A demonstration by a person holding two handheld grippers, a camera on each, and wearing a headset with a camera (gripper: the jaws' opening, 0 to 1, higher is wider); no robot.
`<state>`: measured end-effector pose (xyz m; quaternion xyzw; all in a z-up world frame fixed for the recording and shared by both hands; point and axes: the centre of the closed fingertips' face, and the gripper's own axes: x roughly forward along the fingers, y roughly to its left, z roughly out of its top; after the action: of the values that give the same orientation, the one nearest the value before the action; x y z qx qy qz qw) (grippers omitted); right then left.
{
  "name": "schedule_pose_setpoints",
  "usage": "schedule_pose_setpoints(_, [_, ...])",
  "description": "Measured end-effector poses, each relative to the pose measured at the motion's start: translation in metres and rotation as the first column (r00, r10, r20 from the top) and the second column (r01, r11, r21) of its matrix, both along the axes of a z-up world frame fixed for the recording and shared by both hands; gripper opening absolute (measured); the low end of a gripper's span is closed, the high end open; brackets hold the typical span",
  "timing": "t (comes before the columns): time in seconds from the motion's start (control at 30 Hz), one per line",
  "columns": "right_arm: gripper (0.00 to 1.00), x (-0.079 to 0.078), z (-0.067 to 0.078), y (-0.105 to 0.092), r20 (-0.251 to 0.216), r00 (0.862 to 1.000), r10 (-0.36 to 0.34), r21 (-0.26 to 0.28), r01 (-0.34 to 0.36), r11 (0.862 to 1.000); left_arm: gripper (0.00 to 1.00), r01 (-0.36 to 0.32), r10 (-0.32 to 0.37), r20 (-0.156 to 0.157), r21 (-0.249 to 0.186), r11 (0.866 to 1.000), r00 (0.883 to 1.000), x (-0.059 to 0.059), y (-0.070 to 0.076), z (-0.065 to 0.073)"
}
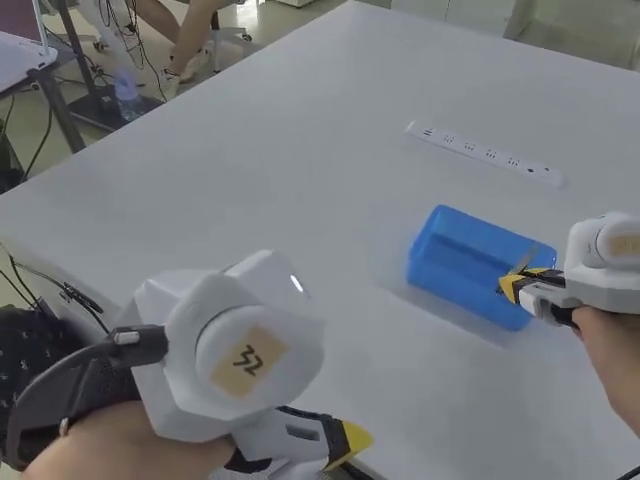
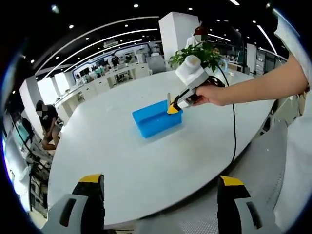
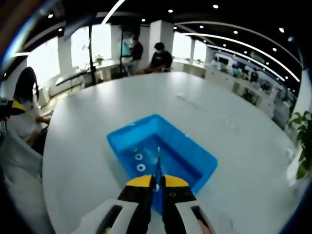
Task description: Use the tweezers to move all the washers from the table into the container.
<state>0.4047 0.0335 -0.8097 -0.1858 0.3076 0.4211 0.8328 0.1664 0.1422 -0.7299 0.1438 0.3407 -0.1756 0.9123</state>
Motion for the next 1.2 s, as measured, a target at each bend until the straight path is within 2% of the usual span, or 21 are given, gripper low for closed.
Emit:
schedule_pose_setpoints(0.13, [0.03, -0.001, -0.004, 0.001, -0.016, 1.0, 0.008, -0.003, -0.008, 1.0, 0.99, -0.003, 0.003, 0.006, 0.009, 1.0, 1.0, 0.0, 0.001, 0.002])
schedule_pose_setpoints(0.3, [0.03, 0.0, -0.003, 0.001, -0.009, 1.0, 0.01, -0.003, -0.011, 1.0, 0.99, 0.001, -0.001, 0.015, 0.019, 1.0, 1.0, 0.001, 0.003, 0.006])
schedule_pose_setpoints(0.47, [0.03, 0.002, -0.004, 0.001, -0.011, 1.0, 0.015, 0.004, -0.015, 1.0, 0.94, 0.019, -0.019, 0.036, 0.002, 1.0, 0.999, 0.004, 0.002, 0.015])
schedule_pose_setpoints(0.53, [0.04, 0.003, -0.002, 0.001, 0.004, 1.0, 0.016, 0.006, -0.016, 1.0, 0.92, 0.031, -0.031, 0.039, 0.006, 1.0, 0.999, 0.006, 0.001, 0.019])
schedule_pose_setpoints(0.6, [0.03, 0.004, 0.008, 0.002, 0.033, 0.999, 0.012, 0.034, -0.013, 0.999, 0.9, 0.044, -0.044, 0.04, 0.009, 0.999, 0.998, 0.007, -0.001, 0.022])
schedule_pose_setpoints(0.67, [0.03, 0.002, 0.027, 0.004, 0.059, 0.998, 0.0, 0.077, -0.005, 0.997, 0.87, 0.078, -0.078, 0.057, 0.006, 0.997, 0.995, 0.01, -0.003, 0.028])
schedule_pose_setpoints(0.73, [0.03, 0.003, 0.036, 0.002, 0.083, 0.997, -0.003, 0.082, -0.003, 0.997, 0.82, 0.095, -0.095, 0.061, -0.006, 0.995, 0.994, 0.012, -0.005, 0.033])
schedule_pose_setpoints(0.8, [0.03, 0.001, 0.046, 0.002, 0.098, 0.995, -0.007, 0.104, -0.003, 0.995, 0.8, 0.119, -0.117, 0.078, -0.025, 0.993, 0.99, 0.017, -0.008, 0.041])
schedule_pose_setpoints(0.87, [0.03, -0.006, 0.062, 0.007, 0.103, 0.995, -0.007, 0.146, -0.009, 0.989, 0.76, 0.16, -0.154, 0.096, -0.055, 0.986, 0.983, 0.021, -0.013, 0.05])
schedule_pose_setpoints(0.9, [0.03, -0.008, 0.07, 0.005, 0.108, 0.994, -0.005, 0.166, -0.013, 0.986, 0.73, 0.185, -0.176, 0.114, -0.077, 0.98, 0.978, 0.025, -0.017, 0.056])
schedule_pose_setpoints(1.0, [0.03, -0.017, 0.085, 0.005, 0.119, 0.993, 0.003, 0.186, -0.025, 0.982, 0.65, 0.233, -0.219, 0.138, -0.098, 0.967, 0.966, 0.032, -0.018, 0.068])
schedule_pose_setpoints(1.03, [0.03, -0.026, 0.093, 0.004, 0.116, 0.993, 0.001, 0.202, -0.025, 0.979, 0.63, 0.27, -0.25, 0.167, -0.109, 0.957, 0.954, 0.037, -0.02, 0.076])
schedule_pose_setpoints(1.1, [0.03, -0.036, 0.099, 0.008, 0.124, 0.992, 0.018, 0.211, -0.044, 0.976, 0.58, 0.297, -0.275, 0.167, -0.123, 0.947, 0.947, 0.041, -0.023, 0.081])
schedule_pose_setpoints(1.2, [0.03, -0.058, 0.11, 0.012, 0.13, 0.991, 0.045, 0.216, -0.073, 0.974, 0.52, 0.368, -0.343, 0.179, -0.128, 0.921, 0.922, 0.048, -0.028, 0.09])
